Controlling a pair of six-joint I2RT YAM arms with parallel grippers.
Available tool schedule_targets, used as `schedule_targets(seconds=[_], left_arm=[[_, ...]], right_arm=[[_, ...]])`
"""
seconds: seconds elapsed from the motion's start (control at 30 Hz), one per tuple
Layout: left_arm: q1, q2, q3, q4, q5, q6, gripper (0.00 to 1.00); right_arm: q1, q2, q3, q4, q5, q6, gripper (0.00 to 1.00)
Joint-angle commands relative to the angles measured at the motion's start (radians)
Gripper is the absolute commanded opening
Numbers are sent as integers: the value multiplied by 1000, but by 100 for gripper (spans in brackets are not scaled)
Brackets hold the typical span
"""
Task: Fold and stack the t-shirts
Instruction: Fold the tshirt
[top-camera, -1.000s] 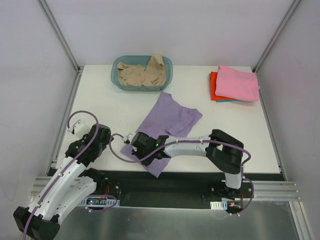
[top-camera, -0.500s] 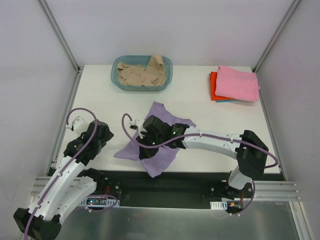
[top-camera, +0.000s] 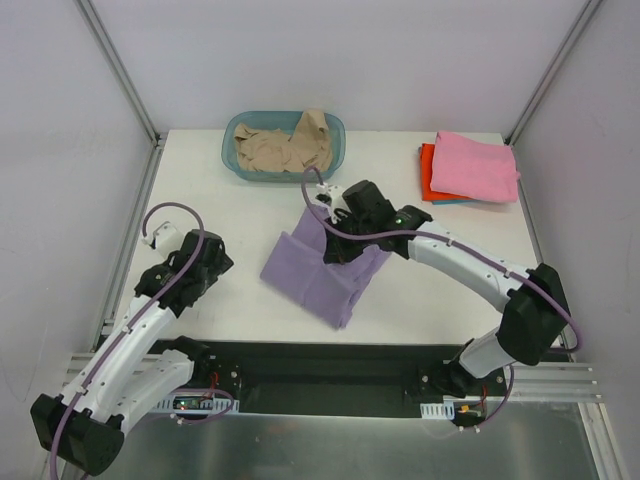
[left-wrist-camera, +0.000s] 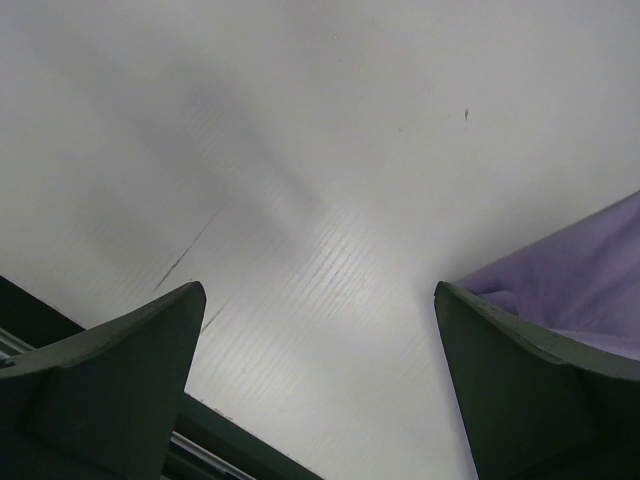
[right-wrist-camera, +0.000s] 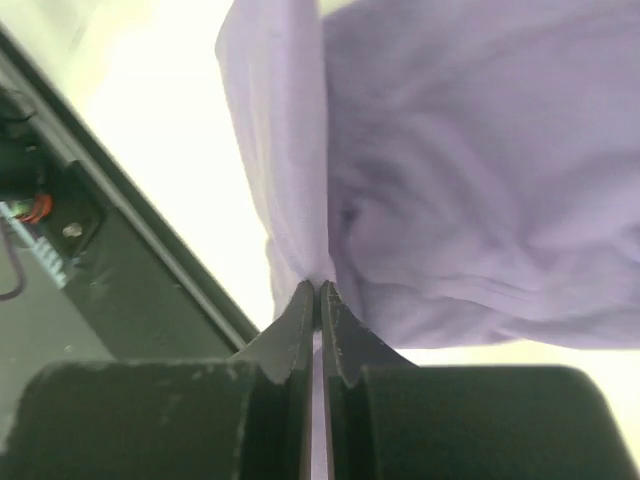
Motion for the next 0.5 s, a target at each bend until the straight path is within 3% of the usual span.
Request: schedule_targets(seconds=[0.0, 0.47], left_arm=[[11, 38, 50, 35, 1, 29, 99], [13, 231, 90, 113, 53, 61, 99]], right_arm=[[-98, -11, 71, -42, 21, -110, 1], [-280, 183, 280, -131, 27, -304, 1]])
